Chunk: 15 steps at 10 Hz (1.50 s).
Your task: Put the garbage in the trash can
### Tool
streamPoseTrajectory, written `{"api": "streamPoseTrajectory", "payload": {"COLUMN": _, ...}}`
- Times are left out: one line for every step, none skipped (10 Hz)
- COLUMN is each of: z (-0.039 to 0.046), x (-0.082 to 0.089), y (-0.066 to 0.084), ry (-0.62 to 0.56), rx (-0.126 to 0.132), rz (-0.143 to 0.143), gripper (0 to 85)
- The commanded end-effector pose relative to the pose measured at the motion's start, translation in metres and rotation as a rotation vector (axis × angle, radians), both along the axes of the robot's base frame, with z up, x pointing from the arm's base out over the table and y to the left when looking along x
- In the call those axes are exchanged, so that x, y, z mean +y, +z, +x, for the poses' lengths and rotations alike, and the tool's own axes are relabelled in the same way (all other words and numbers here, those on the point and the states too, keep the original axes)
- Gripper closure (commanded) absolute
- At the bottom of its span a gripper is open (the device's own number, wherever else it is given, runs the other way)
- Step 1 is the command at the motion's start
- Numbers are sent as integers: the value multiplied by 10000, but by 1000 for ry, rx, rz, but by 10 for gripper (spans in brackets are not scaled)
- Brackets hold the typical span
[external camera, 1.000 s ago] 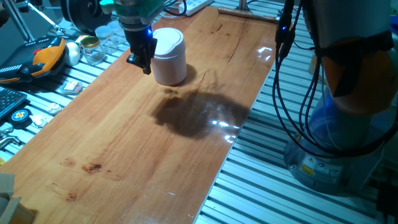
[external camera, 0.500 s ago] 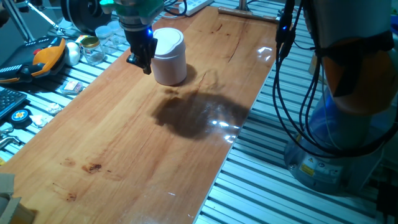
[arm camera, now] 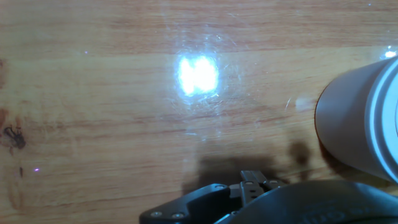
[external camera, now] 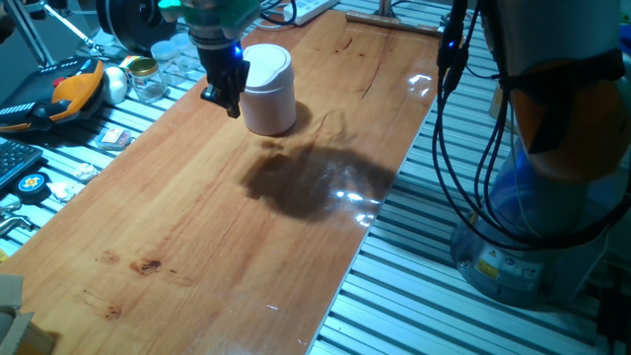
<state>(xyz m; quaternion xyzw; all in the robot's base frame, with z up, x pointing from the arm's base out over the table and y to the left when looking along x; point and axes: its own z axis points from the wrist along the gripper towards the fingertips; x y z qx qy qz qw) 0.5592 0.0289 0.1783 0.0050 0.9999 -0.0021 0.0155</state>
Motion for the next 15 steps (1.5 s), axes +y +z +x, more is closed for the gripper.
{"api": "streamPoseTrajectory", "payload": {"z": -2, "x": -16, "y": 0, "ry": 0, "rx": 0, "rz": 3, "gripper": 850}}
{"api": "streamPoseTrajectory", "payload": {"z": 0, "x": -29, "y": -4, "ry": -2, "rx": 1, "rz": 6, "gripper": 850}}
{"api": "streamPoseTrajectory", "payload": {"z": 2, "x": -29, "y": -4, "ry": -2, "rx": 1, "rz": 7, "gripper": 850}}
{"api": "streamPoseTrajectory", "payload": {"z": 1, "x": -32, "y": -7, "ry": -2, "rx": 0, "rz": 6, "gripper": 850}}
{"api": "streamPoseTrajectory", "payload": {"z": -1, "x": -27, "y": -8, "ry": -3, "rx": 0, "rz": 4, "gripper": 850}}
{"api": "streamPoseTrajectory", "payload": {"z": 1, "x": -27, "y": -12, "ry": -3, "rx": 0, "rz": 4, "gripper": 850}}
{"api": "streamPoseTrajectory", "payload": {"z": 3, "x": -26, "y": -16, "ry": -3, "rx": 0, "rz": 6, "gripper": 850}}
{"api": "streamPoseTrajectory", "payload": {"z": 4, "x": -26, "y": -18, "ry": 0, "rx": -3, "rz": 3, "gripper": 850}}
{"api": "streamPoseTrajectory", "payload": {"z": 6, "x": -26, "y": -20, "ry": 0, "rx": -3, "rz": 3, "gripper": 850}}
{"api": "streamPoseTrajectory", "payload": {"z": 7, "x": -24, "y": -21, "ry": -2, "rx": -2, "rz": 4, "gripper": 850}}
{"api": "streamPoseTrajectory", "payload": {"z": 7, "x": -25, "y": -21, "ry": -2, "rx": -2, "rz": 3, "gripper": 850}}
{"api": "streamPoseTrajectory", "payload": {"z": 2, "x": -21, "y": -20, "ry": -2, "rx": -2, "rz": 1, "gripper": 850}}
{"api": "streamPoseTrajectory", "payload": {"z": -20, "x": 3, "y": -29, "ry": -8, "rx": -6, "rz": -3, "gripper": 850}}
{"api": "streamPoseTrajectory", "payload": {"z": -27, "x": 21, "y": -40, "ry": -9, "rx": -9, "rz": -9, "gripper": 850}}
{"api": "streamPoseTrajectory", "payload": {"z": -30, "x": 30, "y": -57, "ry": -9, "rx": -11, "rz": -9, "gripper": 850}}
